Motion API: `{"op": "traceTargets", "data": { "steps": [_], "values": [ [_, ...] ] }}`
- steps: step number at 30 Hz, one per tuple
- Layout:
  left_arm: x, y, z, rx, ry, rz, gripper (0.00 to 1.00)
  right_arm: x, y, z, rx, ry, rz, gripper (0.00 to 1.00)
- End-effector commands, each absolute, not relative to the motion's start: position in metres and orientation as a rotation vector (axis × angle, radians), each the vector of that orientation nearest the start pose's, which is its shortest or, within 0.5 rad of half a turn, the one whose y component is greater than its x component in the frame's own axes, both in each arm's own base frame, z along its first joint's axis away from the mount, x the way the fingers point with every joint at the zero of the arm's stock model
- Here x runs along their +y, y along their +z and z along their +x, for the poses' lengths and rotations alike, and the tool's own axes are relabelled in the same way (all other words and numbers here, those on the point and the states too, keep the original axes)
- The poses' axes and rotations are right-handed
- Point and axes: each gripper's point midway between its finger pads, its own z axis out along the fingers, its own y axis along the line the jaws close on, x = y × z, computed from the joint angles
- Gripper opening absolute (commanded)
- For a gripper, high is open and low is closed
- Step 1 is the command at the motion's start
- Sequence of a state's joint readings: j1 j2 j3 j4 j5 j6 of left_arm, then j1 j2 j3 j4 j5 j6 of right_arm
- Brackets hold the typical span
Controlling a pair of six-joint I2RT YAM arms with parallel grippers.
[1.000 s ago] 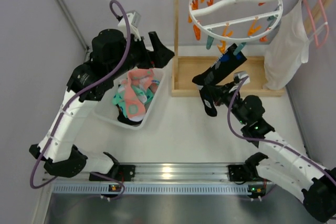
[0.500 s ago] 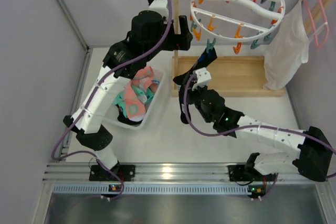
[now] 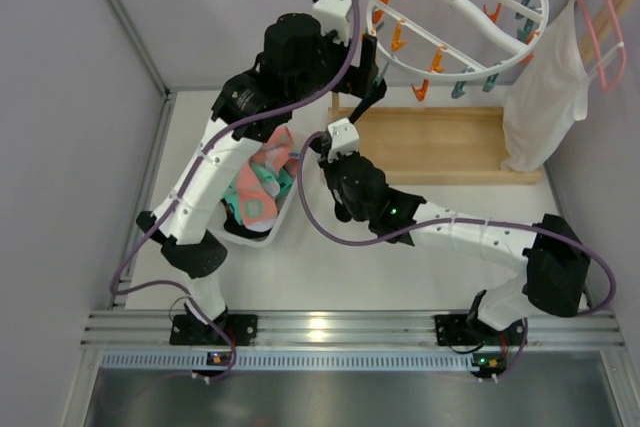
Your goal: Remove the socks clipped to the hanger
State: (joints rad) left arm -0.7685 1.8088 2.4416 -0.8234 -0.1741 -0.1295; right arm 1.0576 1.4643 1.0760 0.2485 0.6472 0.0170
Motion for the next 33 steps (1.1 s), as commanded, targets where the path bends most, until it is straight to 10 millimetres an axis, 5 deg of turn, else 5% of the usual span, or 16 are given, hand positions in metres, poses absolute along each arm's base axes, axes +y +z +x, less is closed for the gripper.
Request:
{"op": "traceTargets", "data": {
  "steps": [1,10,15,28,33],
  "values": [
    [-0.337,0.475,0.371,1.681,-0.521,0.515,0.96,0.352,0.287,0.307,1.602,0.259,-0.431,0.0],
    [-0.37,0.445,0.386,1.703,-0.557,0.585,0.87,0.364,0.283,0.307,1.599,0.266,-0.499,0.0],
    [-0.363,0.438,0.407,1.709,-0.415,0.49,0.77,0.366,0.283,0.306,1.594,0.277,-0.519,0.0],
    [-0.36,0.453,0.419,1.652,-0.391,0.405,0.64,0.376,0.267,0.301,1.618,0.308,-0.577,0.0],
    [-0.365,0.449,0.421,1.656,-0.404,0.414,0.43,0.381,0.268,0.3,1.614,0.323,-0.593,0.0]
  ]
}}
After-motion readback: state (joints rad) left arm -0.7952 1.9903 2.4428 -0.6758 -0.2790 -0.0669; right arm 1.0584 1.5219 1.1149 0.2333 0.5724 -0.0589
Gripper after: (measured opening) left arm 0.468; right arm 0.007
